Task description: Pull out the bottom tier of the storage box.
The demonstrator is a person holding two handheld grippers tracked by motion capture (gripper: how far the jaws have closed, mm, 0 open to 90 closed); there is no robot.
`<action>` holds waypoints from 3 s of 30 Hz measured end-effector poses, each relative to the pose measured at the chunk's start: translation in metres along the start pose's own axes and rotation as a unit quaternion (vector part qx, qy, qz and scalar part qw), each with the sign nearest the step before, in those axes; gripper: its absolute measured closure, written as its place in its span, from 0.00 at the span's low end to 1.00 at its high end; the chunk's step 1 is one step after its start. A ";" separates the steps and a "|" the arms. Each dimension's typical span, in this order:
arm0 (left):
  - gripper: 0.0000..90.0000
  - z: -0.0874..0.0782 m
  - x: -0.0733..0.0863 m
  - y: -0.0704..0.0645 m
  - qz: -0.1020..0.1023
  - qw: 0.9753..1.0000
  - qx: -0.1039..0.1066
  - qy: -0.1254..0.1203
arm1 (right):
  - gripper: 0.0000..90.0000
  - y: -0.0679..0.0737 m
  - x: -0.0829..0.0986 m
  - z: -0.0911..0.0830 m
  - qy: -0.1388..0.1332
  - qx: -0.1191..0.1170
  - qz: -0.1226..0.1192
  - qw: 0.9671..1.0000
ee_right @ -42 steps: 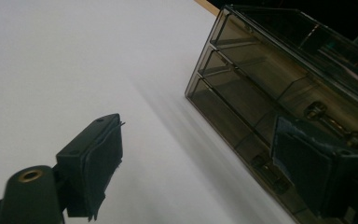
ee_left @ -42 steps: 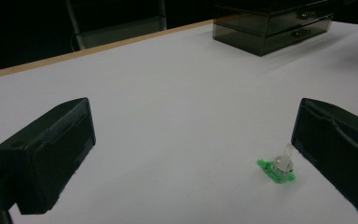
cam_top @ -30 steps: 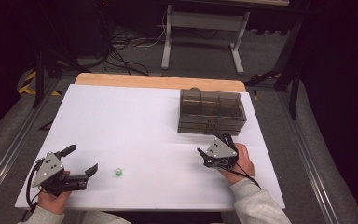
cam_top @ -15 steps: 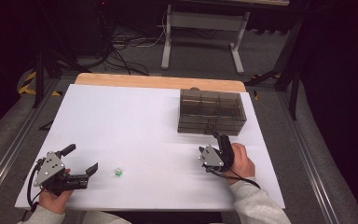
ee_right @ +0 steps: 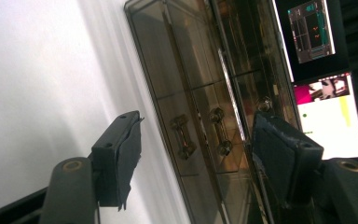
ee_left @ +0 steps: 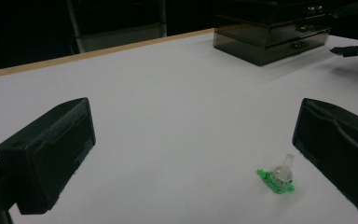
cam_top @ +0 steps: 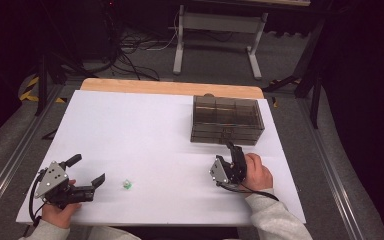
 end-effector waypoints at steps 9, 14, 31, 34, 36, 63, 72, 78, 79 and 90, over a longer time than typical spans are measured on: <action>0.00 0.000 0.001 0.002 -0.003 1.000 0.010 0.003 | 0.39 0.010 0.000 0.005 0.012 0.027 -0.050 0.998; 0.00 0.001 0.002 0.003 0.001 1.000 0.008 0.005 | 0.43 0.014 0.001 0.008 0.020 0.041 -0.077 0.996; 0.00 -0.002 0.001 0.001 0.007 1.000 0.004 -0.002 | 0.53 0.025 0.004 0.018 0.030 0.071 -0.147 0.986; 0.00 -0.001 0.001 0.002 0.007 1.000 0.003 0.000 | 0.55 0.028 0.004 0.020 0.032 0.070 -0.154 0.985; 0.00 -0.001 0.000 0.001 0.007 1.000 0.004 -0.001 | 0.57 0.029 0.005 0.020 0.041 0.072 -0.152 0.985; 0.00 0.000 0.000 0.000 0.007 1.000 0.007 -0.002 | 0.79 0.039 0.014 0.043 0.070 0.083 -0.184 0.977; 0.00 0.000 0.000 0.000 0.008 1.000 0.006 -0.001 | 0.84 0.038 0.016 0.048 0.075 0.082 -0.192 0.975; 0.00 0.000 0.000 0.000 0.008 1.000 0.007 0.000 | 0.87 0.040 0.017 0.048 0.076 0.080 -0.193 0.975; 0.00 0.000 0.000 0.000 0.008 1.000 0.007 -0.001 | 0.88 0.040 0.017 0.049 0.074 0.079 -0.197 0.974; 0.00 0.000 0.000 0.000 0.009 1.000 0.008 0.000 | 0.89 0.041 0.018 0.049 0.069 0.089 -0.201 0.973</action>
Point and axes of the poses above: each handheld gripper's, and its own axes: z roughly forward along the jaws, x roughly out of its underside, y roughly to its left, the point moved 2 cm from there along z, roughly forward along the jaws, and after that the axes turned 12 degrees about x, right-handed, at the moved point
